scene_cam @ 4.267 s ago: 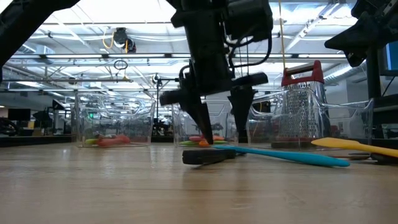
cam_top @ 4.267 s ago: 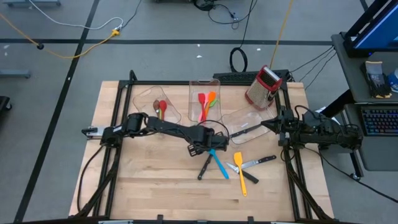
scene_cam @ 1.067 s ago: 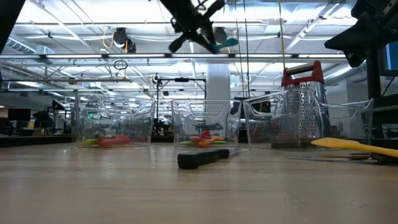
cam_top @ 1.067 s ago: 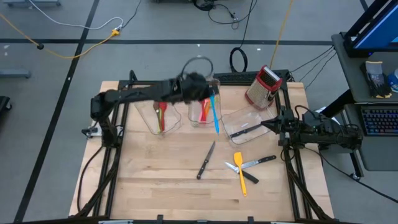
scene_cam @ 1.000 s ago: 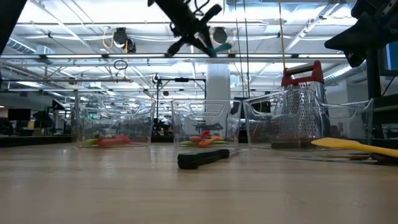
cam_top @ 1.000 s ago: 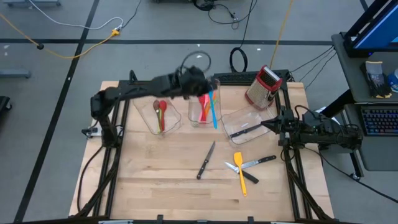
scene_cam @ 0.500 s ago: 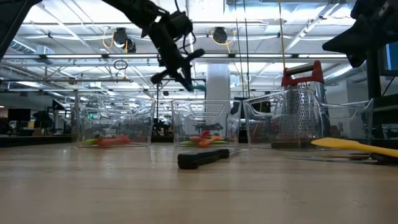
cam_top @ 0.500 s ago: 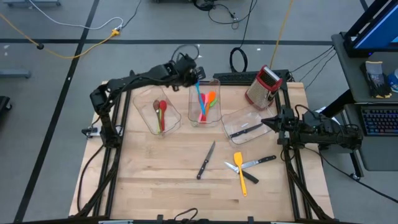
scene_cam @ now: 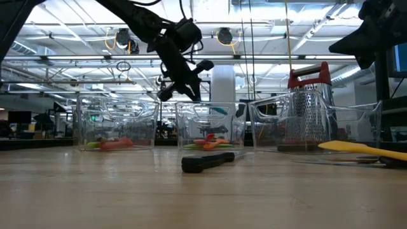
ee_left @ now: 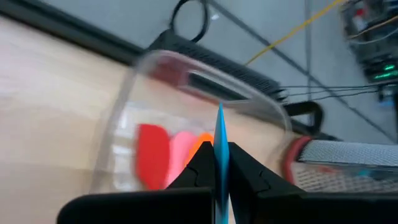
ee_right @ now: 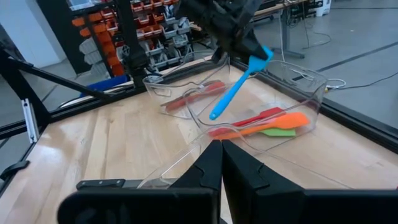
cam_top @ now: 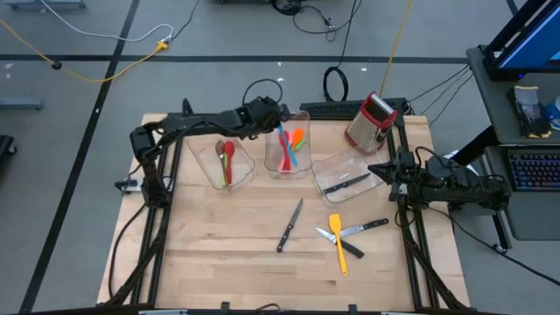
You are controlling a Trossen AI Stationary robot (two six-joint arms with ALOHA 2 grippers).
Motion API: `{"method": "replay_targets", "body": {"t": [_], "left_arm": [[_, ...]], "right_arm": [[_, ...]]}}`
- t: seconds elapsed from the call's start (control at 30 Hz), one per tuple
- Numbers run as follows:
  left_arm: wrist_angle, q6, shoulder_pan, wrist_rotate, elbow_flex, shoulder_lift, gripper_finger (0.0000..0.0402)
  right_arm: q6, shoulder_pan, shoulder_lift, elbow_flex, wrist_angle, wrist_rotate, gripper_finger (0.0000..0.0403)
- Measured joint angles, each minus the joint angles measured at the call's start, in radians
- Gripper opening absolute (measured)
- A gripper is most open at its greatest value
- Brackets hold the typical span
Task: Pick & Place Kitchen Items
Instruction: Put the blue silicone spatula into the middle bin, then put the black kitchen knife into the right bin
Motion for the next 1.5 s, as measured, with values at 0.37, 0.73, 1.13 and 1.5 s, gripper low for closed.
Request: {"method": "replay_targets", "body": {"t": [0.37, 0.73, 1.13, 1.5], "left_arm": [[0.042, -0.033, -0.070, -0.092, -0.003, 0.061, 0.0008], [0.030, -0.006, -0.062, -0.064, -0.001, 0.072, 0.0012], [0.059, 0.005, -0.063, -0.008, -0.001, 0.107, 0.0094], [0.223, 0.071, -0.052, 0.042, -0.001, 0.094, 0.0183]], "right_arm": [[0.003, 0.000, 0.000, 0.000, 0.000, 0.000, 0.0004], [0.008, 0.000, 0.000, 0.000, 0.000, -0.001, 0.0004], [0.008, 0.000, 0.000, 0.000, -0.001, -0.001, 0.0004], [0.008, 0.000, 0.000, 0.000, -0.001, -0.001, 0.0004]]}}
